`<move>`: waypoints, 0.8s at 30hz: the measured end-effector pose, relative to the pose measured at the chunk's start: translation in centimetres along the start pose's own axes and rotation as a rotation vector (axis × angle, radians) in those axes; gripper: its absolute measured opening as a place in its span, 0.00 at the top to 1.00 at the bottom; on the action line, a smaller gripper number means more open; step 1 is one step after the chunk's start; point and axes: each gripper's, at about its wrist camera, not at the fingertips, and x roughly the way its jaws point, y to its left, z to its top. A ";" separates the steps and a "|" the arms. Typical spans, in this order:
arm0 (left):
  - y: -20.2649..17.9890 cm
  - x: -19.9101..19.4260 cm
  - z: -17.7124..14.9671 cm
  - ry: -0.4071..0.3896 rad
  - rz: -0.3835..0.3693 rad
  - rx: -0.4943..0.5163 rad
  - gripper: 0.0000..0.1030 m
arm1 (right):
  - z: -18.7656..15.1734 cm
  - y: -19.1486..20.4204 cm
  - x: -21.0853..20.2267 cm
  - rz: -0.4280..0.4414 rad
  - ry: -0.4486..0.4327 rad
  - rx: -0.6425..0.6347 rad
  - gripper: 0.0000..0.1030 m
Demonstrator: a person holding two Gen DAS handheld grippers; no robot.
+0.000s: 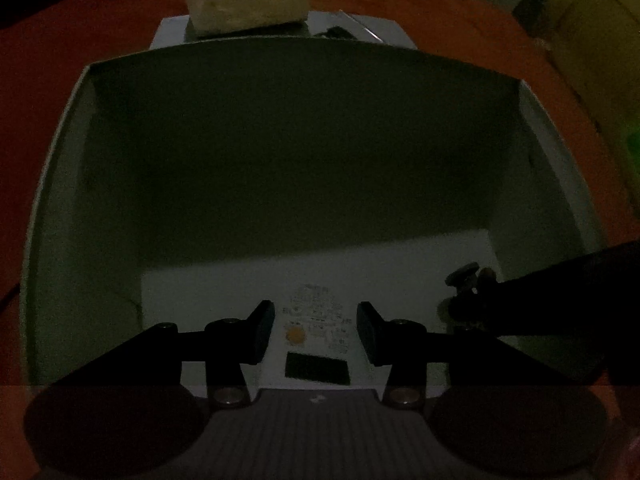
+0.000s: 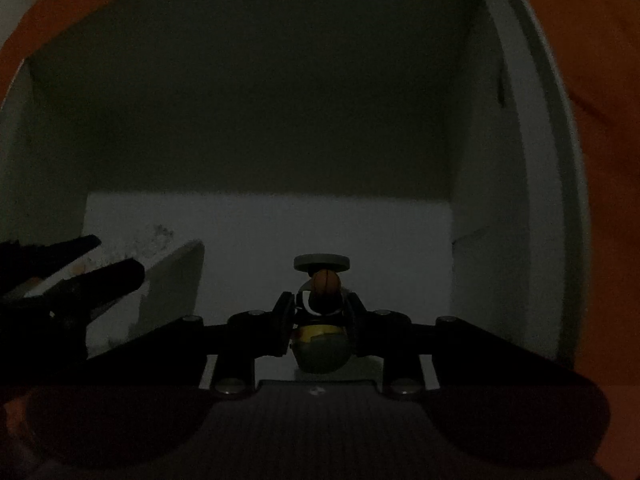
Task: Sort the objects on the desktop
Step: 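Lower both tools into the box and open them to release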
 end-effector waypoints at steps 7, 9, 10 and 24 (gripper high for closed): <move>-0.6 1.1 -0.5 0.034 0.022 0.026 0.66 | -0.3 0.3 0.4 -0.005 0.017 -0.031 0.71; -0.6 1.0 -0.4 0.037 0.019 0.025 0.66 | -0.3 0.0 0.3 -0.002 0.031 -0.021 0.70; -0.6 1.1 -0.4 0.040 0.020 0.024 0.66 | -0.2 -0.3 0.2 0.002 0.037 -0.014 0.70; 0.3 -0.7 0.7 0.023 -0.008 -0.012 0.58 | 0.9 -0.6 -1.5 0.030 0.030 0.040 0.66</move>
